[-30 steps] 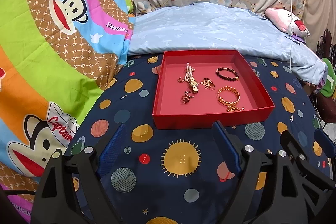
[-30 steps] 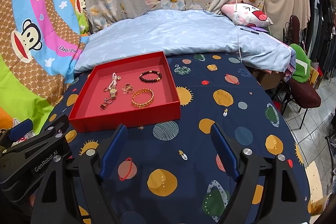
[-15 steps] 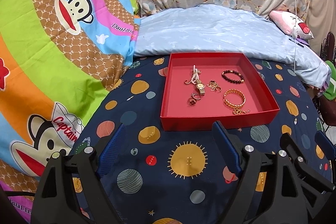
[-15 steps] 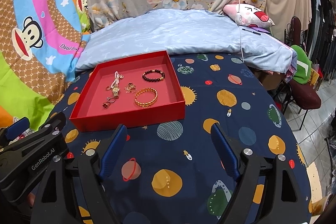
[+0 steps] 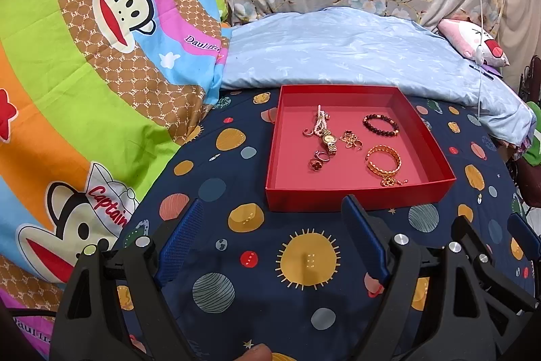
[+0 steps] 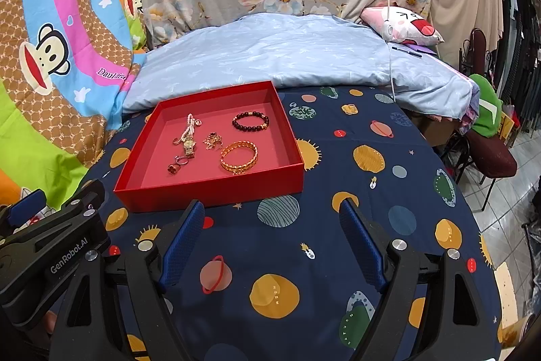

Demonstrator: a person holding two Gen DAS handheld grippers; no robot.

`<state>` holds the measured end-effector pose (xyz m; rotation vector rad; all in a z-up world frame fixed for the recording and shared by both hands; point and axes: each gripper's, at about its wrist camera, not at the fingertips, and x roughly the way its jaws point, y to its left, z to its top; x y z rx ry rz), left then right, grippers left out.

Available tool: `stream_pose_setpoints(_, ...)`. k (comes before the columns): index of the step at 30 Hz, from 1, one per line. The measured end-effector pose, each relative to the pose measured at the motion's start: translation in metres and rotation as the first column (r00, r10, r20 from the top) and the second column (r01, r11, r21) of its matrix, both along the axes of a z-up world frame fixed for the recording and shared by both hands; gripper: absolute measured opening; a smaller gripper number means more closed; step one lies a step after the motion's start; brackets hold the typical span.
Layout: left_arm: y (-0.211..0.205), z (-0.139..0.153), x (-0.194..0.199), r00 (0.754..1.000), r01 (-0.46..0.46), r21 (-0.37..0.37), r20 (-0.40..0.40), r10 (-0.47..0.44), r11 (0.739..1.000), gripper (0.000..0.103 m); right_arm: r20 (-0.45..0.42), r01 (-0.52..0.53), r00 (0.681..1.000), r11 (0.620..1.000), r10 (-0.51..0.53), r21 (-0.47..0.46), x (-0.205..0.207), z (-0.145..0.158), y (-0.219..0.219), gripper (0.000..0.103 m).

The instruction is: Organize jewelry

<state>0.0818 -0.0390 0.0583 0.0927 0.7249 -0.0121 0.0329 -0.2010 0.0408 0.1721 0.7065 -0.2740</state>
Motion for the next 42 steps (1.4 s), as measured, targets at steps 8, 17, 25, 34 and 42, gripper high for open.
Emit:
stream_pose_setpoints(8, 0.0002, -0.0002, 0.0007, 1.000, -0.003, -0.002, -0.004, 0.003, 1.000, 0.081, -0.001, 0.000, 1.000, 1.000, 0.000, -0.001, 0.0006, 0.0000, 0.0010, 0.081)
stream_pose_setpoints(17, 0.0026, 0.0006, 0.0006, 1.000, -0.006, 0.000, 0.000, 0.006, 1.000, 0.081, 0.002, -0.003, 1.000, 1.000, 0.003, 0.000, 0.0017, -0.0007, 0.0031, 0.081)
stream_pose_setpoints(25, 0.0041, 0.0016, 0.0003, 1.000, -0.012, 0.003, 0.000, 0.012, 1.000, 0.083, 0.004, -0.014, 1.000, 1.000, 0.014, -0.004, 0.0013, 0.0003, 0.0034, 0.081)
stream_pose_setpoints(34, 0.0047, 0.0022, -0.0009, 1.000, -0.020, 0.012, 0.003, 0.020, 1.000, 0.084, 0.000, -0.015, 1.000, 1.000, 0.015, -0.008, 0.0012, 0.0018, 0.0047, 0.081)
stream_pose_setpoints(42, 0.0038, -0.0031, 0.0012, 1.000, -0.004, 0.000, -0.021, 0.004, 1.000, 0.084, -0.006, -0.014, 1.000, 1.000, 0.014, -0.012, 0.0011, 0.0011, 0.0049, 0.081)
